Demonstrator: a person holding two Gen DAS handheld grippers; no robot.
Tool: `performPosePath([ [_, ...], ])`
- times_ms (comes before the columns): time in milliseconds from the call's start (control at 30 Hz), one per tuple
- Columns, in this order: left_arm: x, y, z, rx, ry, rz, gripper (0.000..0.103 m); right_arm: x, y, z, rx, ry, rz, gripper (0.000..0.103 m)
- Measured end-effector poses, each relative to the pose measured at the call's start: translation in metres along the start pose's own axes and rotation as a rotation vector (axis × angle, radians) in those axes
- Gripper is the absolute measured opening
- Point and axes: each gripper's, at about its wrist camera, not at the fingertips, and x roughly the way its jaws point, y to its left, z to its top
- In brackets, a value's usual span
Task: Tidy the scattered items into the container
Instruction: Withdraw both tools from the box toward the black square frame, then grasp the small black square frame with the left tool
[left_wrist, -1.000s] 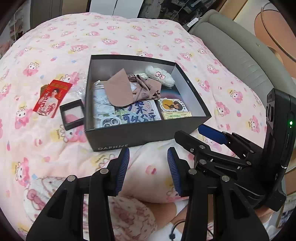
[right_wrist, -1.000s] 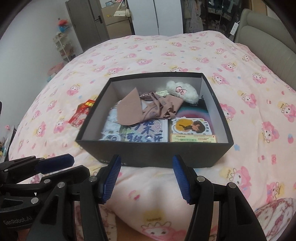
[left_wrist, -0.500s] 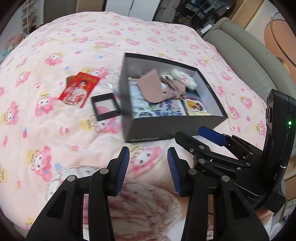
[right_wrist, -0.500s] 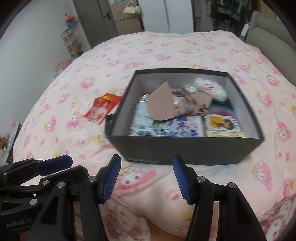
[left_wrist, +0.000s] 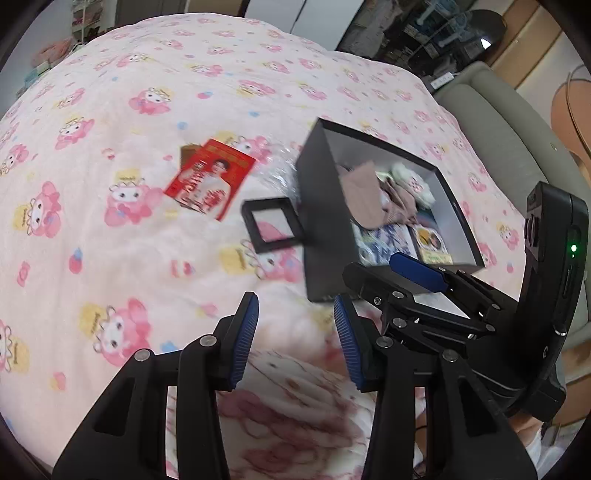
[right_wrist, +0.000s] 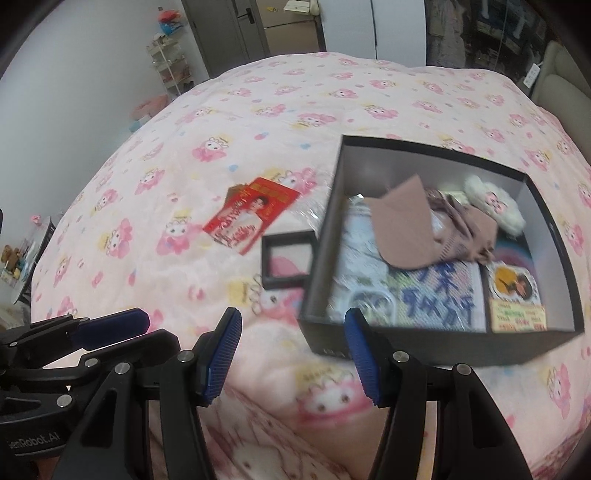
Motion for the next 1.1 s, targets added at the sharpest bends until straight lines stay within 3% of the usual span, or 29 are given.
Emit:
performPosePath([
  [300, 0.048, 0.046, 0.041, -0.118, 0.075, 0.001, 0.043, 0.020, -0.006, 0.037, 0.017, -0.040, -0.066, 0.054],
  [667, 0.161, 0.042, 0.083, -0.105, 0.267, 0.087, 0.043, 0.060, -0.044, 0.045, 0.067, 0.040, -0.071, 0.055],
  [767, 0.176, 0.044, 0.082, -0.105, 0.308, 0.096, 0.026, 0.064, -0.045, 0.046, 0.065, 0.056, -0.055, 0.055],
  [800, 0.179, 0.045, 0.080, -0.109, 0.319, 0.085, 0.015, 0.063, -0.043, 0.046, 0.059, 0.054, -0.055, 0.055],
  [833, 0.181, 0.046, 0.079, -0.115, 0.324, 0.073, 0.012, 0.063, -0.041, 0.046, 0.054, 0.051, -0.054, 0.055],
  [1100, 0.125, 0.066, 0.066, -0.112, 0.215, 0.118, 0.008, 0.053, -0.002, 0.044, -0.015, 0.043, 0.015, 0.055],
])
